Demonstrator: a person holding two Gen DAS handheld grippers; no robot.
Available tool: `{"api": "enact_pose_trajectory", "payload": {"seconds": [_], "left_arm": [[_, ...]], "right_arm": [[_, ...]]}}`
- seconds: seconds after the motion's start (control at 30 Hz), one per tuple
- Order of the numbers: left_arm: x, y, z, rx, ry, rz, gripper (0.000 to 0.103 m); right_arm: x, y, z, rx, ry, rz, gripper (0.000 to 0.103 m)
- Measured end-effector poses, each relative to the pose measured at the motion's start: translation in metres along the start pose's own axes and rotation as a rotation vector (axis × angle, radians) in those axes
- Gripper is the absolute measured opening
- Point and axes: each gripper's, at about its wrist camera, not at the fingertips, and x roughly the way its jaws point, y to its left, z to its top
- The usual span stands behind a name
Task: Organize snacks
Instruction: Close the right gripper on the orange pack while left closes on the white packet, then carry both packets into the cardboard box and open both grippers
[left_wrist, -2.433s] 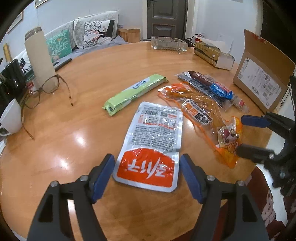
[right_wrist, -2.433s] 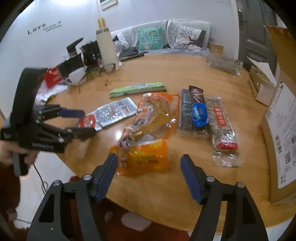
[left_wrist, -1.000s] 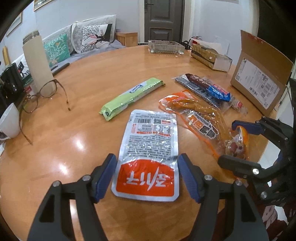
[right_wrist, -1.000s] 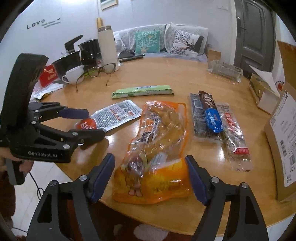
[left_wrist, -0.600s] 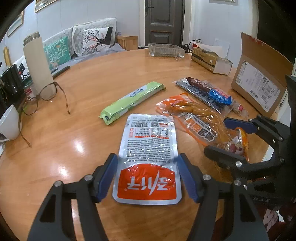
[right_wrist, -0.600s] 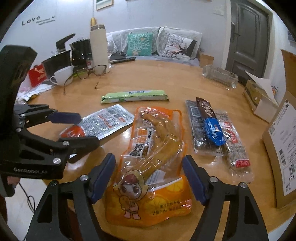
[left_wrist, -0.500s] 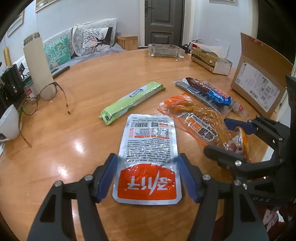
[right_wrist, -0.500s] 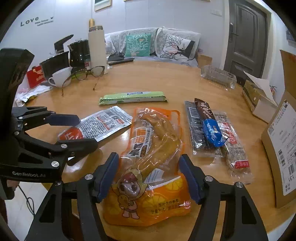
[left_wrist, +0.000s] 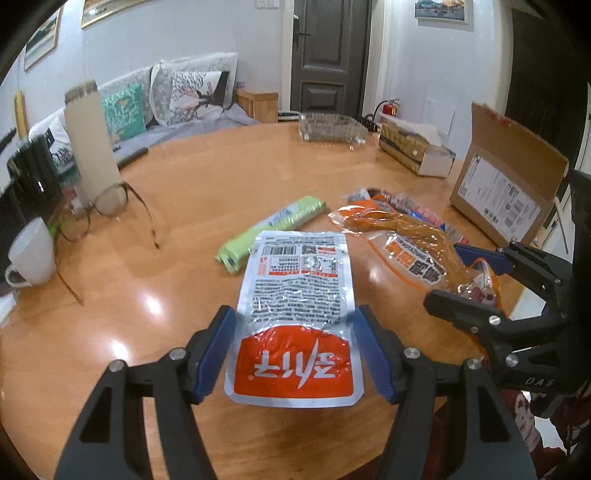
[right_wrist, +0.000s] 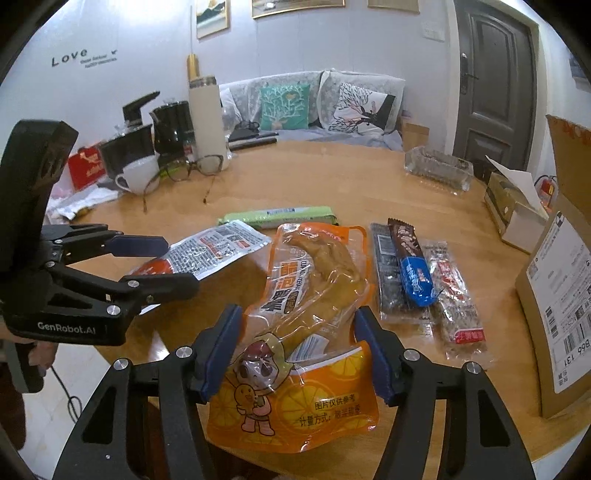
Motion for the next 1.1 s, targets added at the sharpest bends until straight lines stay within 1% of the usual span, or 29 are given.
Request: {"api": "enact_pose_trajectory", "payload": {"seconds": [0.1,0.23,0.33,0.43,0.5,0.6,0.67,0.73,0.77,0.8,0.83,0.9,0.93,0.97,1.07,1.1], "left_arm": [[-0.017,0.000,0.016,0.010,-0.037,0.004,0.063],[-0.046,-0.009,0.048,0.047,-0.108,0.019,0.063],[-0.073,-0.025,0.081,0.094,-0.179,-0.001,0.063],[-0.096,-0.048,0.112,0.133,-0.241,-0.039,0.063],[-0.106,-0.065,0.131,0.149,-0.269,-0.074,0.063],[-0.113,-0.095,0.156,0.189,-0.299,-0.125,0.063],[-0.111,-0.121,0.172,0.216,-0.311,-0.160,0.063],[-0.105,-0.146,0.185,0.255,-0.321,-0.170,0.062],[-0.101,-0.159,0.190,0.278,-0.324,-0.172,0.055],[-0.099,-0.169,0.195,0.296,-0.321,-0.174,0.017],[-0.092,-0.180,0.202,0.307,-0.308,-0.184,0.010],[-0.081,-0.198,0.209,0.319,-0.313,-0.217,0.010],[-0.070,-0.206,0.212,0.323,-0.295,-0.224,0.010],[-0.054,-0.213,0.214,0.331,-0.259,-0.228,0.010],[-0.021,-0.225,0.214,0.321,-0.198,-0.205,0.013],[-0.016,-0.226,0.213,0.316,-0.182,-0.219,0.016]], "right_arm": [[-0.014,-0.003,0.012,-0.005,-0.032,0.013,0.060],[-0.048,-0.009,0.042,-0.037,-0.107,0.031,0.060],[-0.079,-0.019,0.065,-0.056,-0.168,0.037,0.060],[-0.108,-0.034,0.081,-0.049,-0.218,0.031,0.060],[-0.125,-0.046,0.088,-0.042,-0.249,0.013,0.060],[-0.149,-0.070,0.094,-0.020,-0.286,-0.044,0.060],[-0.163,-0.091,0.092,0.012,-0.306,-0.092,0.060],[-0.175,-0.110,0.089,0.042,-0.318,-0.130,0.060],[-0.180,-0.121,0.086,0.060,-0.320,-0.152,0.060],[-0.185,-0.133,0.083,0.080,-0.323,-0.174,0.060],[-0.190,-0.142,0.081,0.097,-0.324,-0.191,0.060],[-0.199,-0.164,0.074,0.134,-0.327,-0.242,0.060],[-0.203,-0.173,0.071,0.144,-0.325,-0.261,0.060],[-0.204,-0.183,0.067,0.156,-0.310,-0.278,0.060],[-0.199,-0.213,0.058,0.204,-0.255,-0.281,0.060],[-0.196,-0.219,0.055,0.206,-0.244,-0.280,0.060]]}}
